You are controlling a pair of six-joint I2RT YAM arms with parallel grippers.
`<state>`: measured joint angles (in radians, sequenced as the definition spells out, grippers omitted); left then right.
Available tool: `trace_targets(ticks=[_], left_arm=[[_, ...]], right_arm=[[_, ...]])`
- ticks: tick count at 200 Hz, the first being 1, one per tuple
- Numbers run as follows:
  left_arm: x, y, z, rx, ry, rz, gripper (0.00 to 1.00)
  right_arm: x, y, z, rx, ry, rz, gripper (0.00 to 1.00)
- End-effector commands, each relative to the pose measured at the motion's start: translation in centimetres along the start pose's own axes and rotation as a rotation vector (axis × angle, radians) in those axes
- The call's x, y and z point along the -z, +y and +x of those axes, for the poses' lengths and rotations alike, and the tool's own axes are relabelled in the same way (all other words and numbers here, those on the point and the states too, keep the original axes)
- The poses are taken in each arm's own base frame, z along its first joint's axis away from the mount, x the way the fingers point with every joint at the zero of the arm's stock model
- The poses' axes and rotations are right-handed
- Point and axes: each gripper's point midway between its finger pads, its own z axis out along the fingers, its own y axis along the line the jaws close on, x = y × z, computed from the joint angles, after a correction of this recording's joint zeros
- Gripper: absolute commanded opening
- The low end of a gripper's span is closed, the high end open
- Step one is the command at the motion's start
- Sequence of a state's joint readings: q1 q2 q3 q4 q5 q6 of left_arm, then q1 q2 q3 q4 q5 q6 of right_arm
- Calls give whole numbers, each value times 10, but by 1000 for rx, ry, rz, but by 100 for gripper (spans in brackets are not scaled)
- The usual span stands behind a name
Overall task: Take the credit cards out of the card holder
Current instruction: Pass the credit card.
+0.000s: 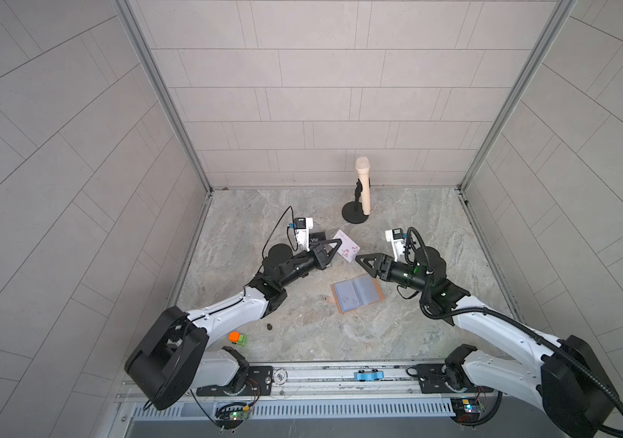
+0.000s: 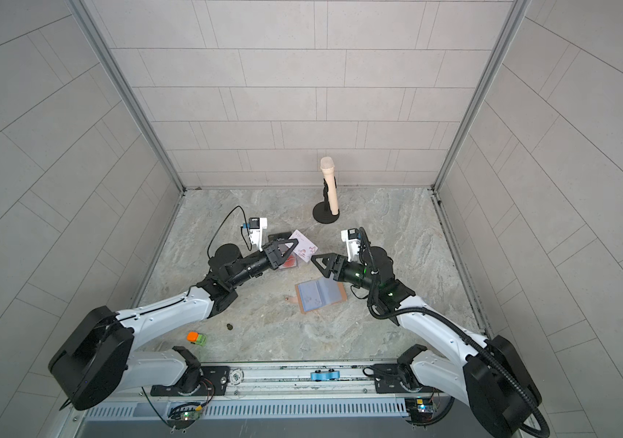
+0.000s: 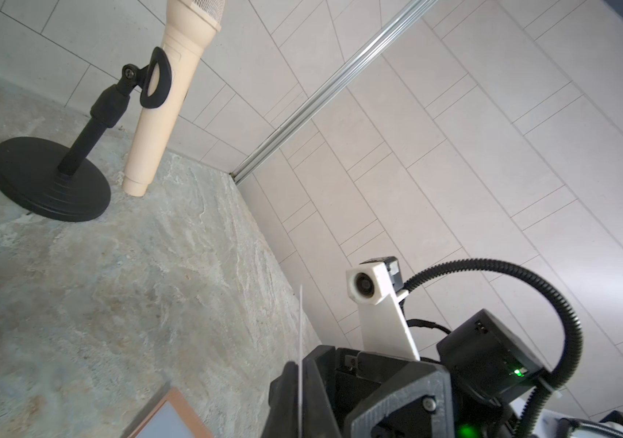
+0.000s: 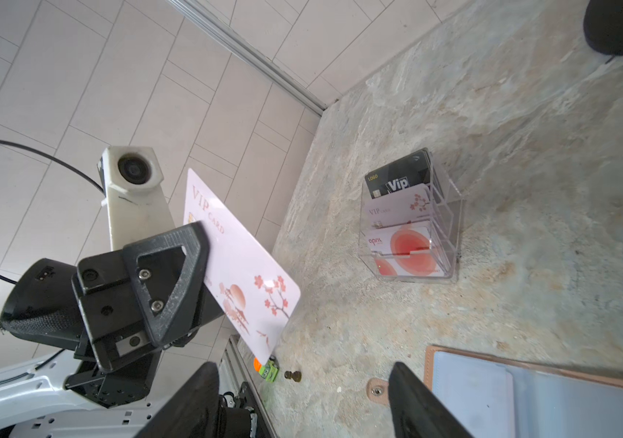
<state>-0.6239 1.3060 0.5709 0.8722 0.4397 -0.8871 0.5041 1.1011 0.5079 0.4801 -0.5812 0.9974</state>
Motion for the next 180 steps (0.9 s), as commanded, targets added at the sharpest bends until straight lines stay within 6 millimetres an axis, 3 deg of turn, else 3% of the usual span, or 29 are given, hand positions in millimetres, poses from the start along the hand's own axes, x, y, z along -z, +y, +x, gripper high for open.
trace_targets(ticks=[1, 78, 123, 180], left_arm=[[1, -14, -16, 14, -67, 71, 0], [1, -11, -18, 91, -117, 116, 0], [9, -11, -27, 106, -179, 114, 0], [15, -9, -32, 131, -227, 115, 0]], right_arm=[[-6, 21, -15, -26, -62, -108, 70], [-15, 60, -22, 26, -97, -261, 57], [-17, 62, -30, -24, -155, -323, 38], [-21, 78, -37, -40, -177, -415, 26]])
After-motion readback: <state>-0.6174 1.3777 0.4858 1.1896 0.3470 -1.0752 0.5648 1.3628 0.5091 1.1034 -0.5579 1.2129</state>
